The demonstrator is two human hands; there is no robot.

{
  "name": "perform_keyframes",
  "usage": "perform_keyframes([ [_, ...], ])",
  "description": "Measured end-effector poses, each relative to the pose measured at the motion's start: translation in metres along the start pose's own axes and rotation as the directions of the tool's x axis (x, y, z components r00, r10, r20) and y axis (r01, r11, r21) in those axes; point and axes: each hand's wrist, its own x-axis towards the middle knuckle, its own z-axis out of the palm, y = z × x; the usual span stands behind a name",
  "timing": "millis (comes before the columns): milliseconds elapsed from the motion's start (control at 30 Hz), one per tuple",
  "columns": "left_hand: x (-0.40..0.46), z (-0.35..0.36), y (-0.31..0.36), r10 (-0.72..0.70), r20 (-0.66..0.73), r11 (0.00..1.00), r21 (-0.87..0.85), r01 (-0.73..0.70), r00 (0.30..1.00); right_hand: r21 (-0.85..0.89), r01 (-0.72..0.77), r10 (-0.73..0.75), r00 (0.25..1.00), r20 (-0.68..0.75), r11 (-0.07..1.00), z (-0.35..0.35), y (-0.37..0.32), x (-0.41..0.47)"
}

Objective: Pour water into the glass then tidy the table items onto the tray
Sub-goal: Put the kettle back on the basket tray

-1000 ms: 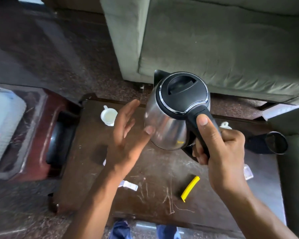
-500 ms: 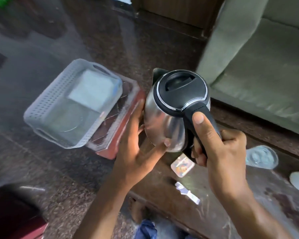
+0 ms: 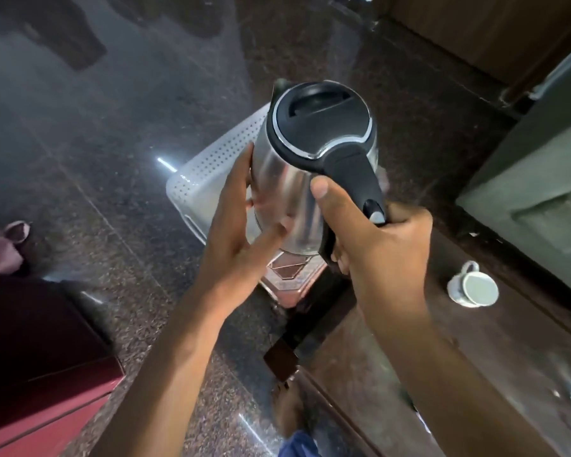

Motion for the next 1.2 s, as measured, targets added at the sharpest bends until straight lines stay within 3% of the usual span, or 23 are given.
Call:
perform_keyframes([
  [200, 0.025, -0.059, -0.028, -0.065, -0.065, 0.995, -0.081, 0.059, 0.996, -0.069, -0.071, 0.072, 0.997, 0.019, 0.995, 0.07, 0.023, 0.019],
  [533, 0.033, -0.113, -0.087, -0.156, -0.065, 0.988, -0.007, 0.156, 0.986, -0.161, -0.06, 0.066, 0.997, 0.026, 0.985, 0.135, 0.081, 0.025],
  [867, 0.022, -0.115, -0.103, -0.251, -0.06, 0.965, -0.093, 0.245, 0.966, -0.186, -0.032, 0.042, 0.998, 0.049, 0.982, 0.151, 0.114, 0.026],
  [1200, 0.027, -0.1, -0.094, -0.201, -0.079, 0.979, -0.052, 0.197, 0.976, -0.176, -0.051, 0.068, 0.994, 0.09, 0.983, 0.139, 0.114, 0.034],
])
